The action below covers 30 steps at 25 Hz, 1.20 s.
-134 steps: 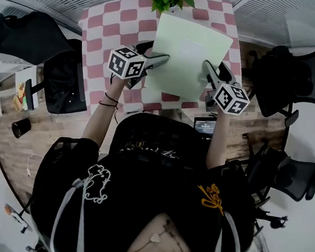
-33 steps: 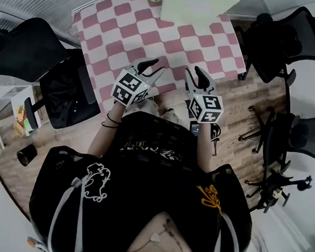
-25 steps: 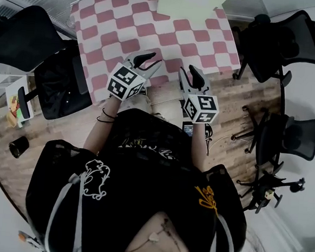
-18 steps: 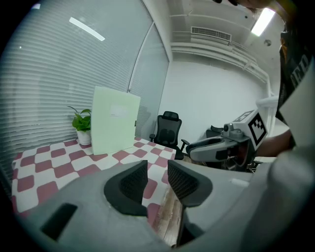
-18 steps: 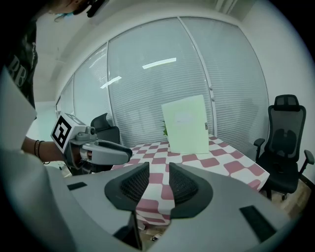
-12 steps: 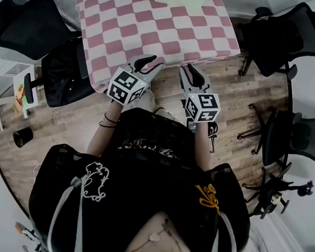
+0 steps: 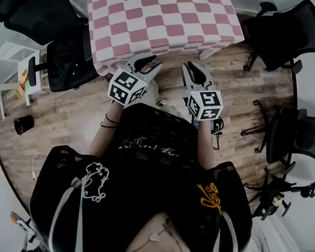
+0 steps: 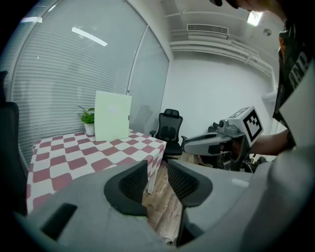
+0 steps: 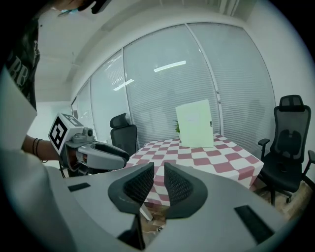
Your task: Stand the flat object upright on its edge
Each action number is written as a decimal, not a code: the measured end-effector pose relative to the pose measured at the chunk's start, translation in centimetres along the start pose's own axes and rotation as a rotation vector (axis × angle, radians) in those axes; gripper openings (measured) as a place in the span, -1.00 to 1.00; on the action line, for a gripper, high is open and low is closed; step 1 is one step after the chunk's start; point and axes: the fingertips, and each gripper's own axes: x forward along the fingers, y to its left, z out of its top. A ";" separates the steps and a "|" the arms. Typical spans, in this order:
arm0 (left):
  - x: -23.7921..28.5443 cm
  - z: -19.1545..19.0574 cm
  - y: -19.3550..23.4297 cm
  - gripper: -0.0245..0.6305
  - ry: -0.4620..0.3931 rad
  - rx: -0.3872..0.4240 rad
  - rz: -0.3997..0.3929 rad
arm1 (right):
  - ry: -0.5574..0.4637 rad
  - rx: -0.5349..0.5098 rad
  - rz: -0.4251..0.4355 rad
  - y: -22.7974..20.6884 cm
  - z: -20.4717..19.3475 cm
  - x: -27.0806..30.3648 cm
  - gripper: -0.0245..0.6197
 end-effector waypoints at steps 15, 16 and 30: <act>-2.6 -2.4 -4.2 -0.51 0.003 0.023 -0.022 | -0.013 -0.042 0.030 3.6 -1.3 -3.8 -0.79; -2.7 -2.5 -4.4 -0.51 0.004 0.025 -0.025 | -0.013 -0.045 0.033 3.8 -1.3 -3.8 -0.79; -3.3 -3.1 -5.2 -0.51 0.011 0.035 -0.029 | 0.001 -0.064 0.056 5.0 -1.8 -3.9 -0.79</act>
